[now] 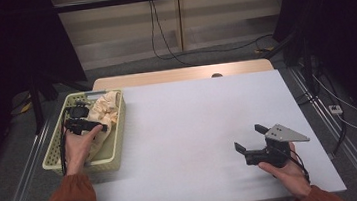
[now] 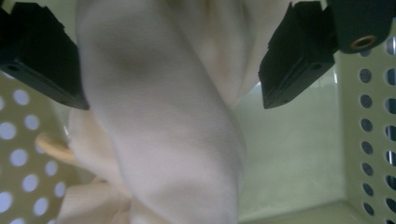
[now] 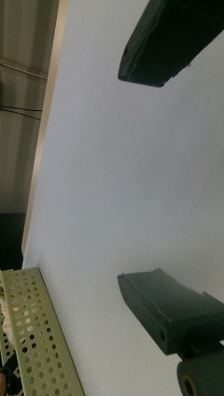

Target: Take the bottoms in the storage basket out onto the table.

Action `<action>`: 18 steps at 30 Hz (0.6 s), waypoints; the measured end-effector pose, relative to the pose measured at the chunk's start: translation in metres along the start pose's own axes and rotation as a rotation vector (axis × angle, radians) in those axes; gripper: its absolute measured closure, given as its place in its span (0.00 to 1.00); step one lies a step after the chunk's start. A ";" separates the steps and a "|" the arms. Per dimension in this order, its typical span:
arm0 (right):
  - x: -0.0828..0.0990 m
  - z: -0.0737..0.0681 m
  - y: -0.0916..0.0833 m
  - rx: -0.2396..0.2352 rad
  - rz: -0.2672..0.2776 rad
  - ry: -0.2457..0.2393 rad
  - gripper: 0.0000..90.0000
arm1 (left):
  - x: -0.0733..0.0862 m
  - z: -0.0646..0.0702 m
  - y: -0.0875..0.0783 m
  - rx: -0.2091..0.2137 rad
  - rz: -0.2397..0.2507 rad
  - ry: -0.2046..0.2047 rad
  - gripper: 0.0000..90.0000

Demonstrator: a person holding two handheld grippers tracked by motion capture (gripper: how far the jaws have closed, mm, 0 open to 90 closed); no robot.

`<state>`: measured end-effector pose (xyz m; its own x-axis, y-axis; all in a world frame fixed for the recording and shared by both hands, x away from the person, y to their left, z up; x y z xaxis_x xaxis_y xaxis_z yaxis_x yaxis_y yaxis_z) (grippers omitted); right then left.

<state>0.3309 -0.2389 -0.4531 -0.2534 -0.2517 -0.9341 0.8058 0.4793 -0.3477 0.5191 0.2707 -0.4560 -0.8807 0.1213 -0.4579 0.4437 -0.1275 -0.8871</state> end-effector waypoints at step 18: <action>0.000 -0.002 0.001 -0.010 -0.009 -0.010 0.04 | 0.009 0.003 0.018 -0.041 -0.120 0.014 0.18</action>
<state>0.3305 -0.2372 -0.4538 -0.2547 -0.2644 -0.9302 0.7985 0.4850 -0.3565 0.5183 0.2662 -0.4760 -0.9256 0.1466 -0.3489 0.3420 -0.0709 -0.9370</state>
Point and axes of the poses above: each handheld gripper's, and its own axes: y roughly forward along the jaws, x roughly out of its underside, z roughly to its right, the point moved 5 cm from there along y, roughly forward along the jaws, and after that the axes turned 9 degrees about -y, right-handed, at the moved point
